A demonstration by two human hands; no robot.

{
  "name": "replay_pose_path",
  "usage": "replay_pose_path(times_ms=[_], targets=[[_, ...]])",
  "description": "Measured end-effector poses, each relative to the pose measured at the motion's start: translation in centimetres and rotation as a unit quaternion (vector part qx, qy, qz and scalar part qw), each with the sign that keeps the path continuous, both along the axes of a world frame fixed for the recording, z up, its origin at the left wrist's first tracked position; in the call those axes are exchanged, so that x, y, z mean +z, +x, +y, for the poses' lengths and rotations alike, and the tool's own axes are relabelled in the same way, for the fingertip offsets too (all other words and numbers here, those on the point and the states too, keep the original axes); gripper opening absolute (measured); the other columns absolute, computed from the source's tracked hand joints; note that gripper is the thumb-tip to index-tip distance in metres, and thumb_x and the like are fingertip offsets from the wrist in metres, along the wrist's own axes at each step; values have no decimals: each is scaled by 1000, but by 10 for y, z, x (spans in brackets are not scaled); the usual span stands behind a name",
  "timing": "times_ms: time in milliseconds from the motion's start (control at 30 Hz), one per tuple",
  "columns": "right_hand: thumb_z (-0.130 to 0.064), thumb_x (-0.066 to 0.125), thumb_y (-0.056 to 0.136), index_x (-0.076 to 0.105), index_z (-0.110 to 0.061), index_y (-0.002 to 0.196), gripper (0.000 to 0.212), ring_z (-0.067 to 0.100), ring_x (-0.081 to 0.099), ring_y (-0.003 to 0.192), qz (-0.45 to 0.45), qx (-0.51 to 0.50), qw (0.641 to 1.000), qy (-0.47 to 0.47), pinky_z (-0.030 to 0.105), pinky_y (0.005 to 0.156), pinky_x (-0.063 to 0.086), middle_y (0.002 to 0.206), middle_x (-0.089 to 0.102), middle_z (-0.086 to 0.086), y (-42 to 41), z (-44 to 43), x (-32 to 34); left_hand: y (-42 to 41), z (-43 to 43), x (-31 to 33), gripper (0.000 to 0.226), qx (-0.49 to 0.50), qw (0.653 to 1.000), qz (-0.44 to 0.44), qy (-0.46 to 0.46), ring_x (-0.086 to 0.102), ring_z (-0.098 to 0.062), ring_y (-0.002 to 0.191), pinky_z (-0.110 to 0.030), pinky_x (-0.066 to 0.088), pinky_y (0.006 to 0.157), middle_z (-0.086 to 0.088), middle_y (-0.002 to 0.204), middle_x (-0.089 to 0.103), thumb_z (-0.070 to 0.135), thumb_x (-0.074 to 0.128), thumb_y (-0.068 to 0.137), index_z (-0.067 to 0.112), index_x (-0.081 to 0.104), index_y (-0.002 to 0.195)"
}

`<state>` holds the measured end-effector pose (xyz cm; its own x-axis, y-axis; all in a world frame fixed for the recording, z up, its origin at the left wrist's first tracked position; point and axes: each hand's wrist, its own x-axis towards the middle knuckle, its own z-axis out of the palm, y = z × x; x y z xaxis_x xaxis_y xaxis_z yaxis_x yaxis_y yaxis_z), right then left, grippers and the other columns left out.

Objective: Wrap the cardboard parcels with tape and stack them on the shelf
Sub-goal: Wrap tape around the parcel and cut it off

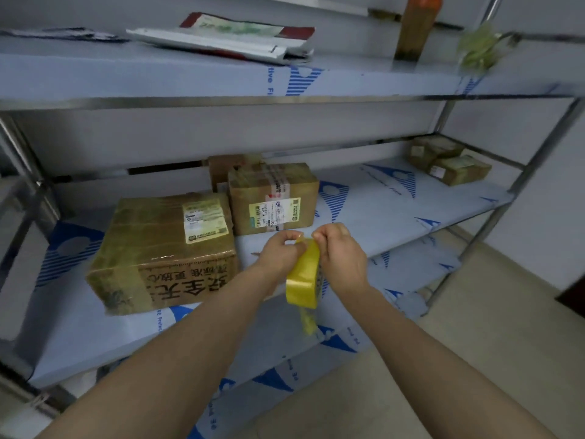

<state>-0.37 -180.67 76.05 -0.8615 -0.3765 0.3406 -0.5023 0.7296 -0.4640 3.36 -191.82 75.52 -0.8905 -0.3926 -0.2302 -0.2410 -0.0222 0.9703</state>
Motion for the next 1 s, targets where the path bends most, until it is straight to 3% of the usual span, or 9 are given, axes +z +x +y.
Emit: replay_pose_path(times_ms=[133, 200, 300, 367, 467, 567, 633, 733, 1000], targets=[[-29, 37, 102, 57, -15, 106, 25, 25, 59, 94, -17, -24, 999, -36, 33, 75, 41, 110, 59, 5, -26, 3, 1, -25, 7, 2, 30, 0, 1000, 4, -9, 60, -29, 101, -40, 51, 89, -16, 121, 59, 17, 57, 94, 16, 52, 124], [-29, 38, 102, 56, -16, 103, 22, 25, 60, 90, -41, -25, 997, -56, 34, 72, 43, 101, 65, 4, -47, 6, -1, -42, 9, 4, 25, -5, 1000, 11, -25, 59, -27, 92, -38, 51, 80, -15, 116, 59, 18, 57, 94, 18, 51, 118], [-24, 49, 98, 63, -17, 95, 16, 23, 61, 85, -53, -7, 988, -142, 35, 73, 47, 91, 68, 3, -83, 13, -1, -76, 11, 9, 6, -4, 1000, 13, -26, 60, -31, 99, -43, 49, 90, -14, 114, 61, 15, 58, 93, 19, 56, 96], [-21, 57, 94, 68, -18, 90, 11, 21, 62, 83, -70, 5, 978, -195, 34, 74, 49, 86, 68, 2, -110, 19, -2, -99, 15, 11, 10, -2, 1000, 15, -4, 61, -27, 94, -41, 50, 87, -13, 106, 62, 13, 58, 93, 20, 58, 86], [-14, 65, 88, 73, -13, 87, 8, 22, 66, 81, -117, 32, 955, -271, 41, 80, 53, 83, 71, 5, -149, 27, -5, -133, 24, 10, 9, 16, 999, 1, 30, 60, -26, 90, -42, 51, 86, -12, 99, 62, 24, 58, 94, 16, 60, 89], [-9, 69, 85, 68, -9, 115, 30, 15, 66, 75, -164, 63, 935, -308, 34, 84, 55, 81, 72, 11, -184, 32, -9, -161, 33, 6, 10, 50, 996, -19, 78, 60, -25, 85, -40, 50, 83, -10, 92, 61, 25, 57, 95, 16, 58, 90], [-5, 68, 85, 55, -17, 130, 48, 9, 62, 69, -191, 97, 929, -301, 26, 81, 54, 71, 68, 7, -206, 35, -12, -176, 39, 2, 8, 66, 991, -29, 111, 58, -23, 80, -36, 49, 79, -8, 88, 60, 24, 56, 95, 16, 57, 93], [-2, 63, 88, 69, -6, 106, 20, 25, 66, 83, -189, 144, 934, -265, 46, 88, 53, 82, 67, 7, -232, 36, -16, -193, 43, 0, 7, 90, 985, -28, 144, 56, -24, 78, -36, 48, 75, -12, 85, 58, 20, 54, 96, 15, 55, 92], [-4, 73, 80, 72, -2, 103, 22, 27, 67, 93, -202, 200, 937, -203, 39, 90, 53, 99, 72, 13, -255, 32, -21, -206, 39, -1, 10, 105, 976, -25, 190, 57, -21, 67, -32, 47, 65, -10, 75, 58, 17, 50, 96, 11, 57, 91]])
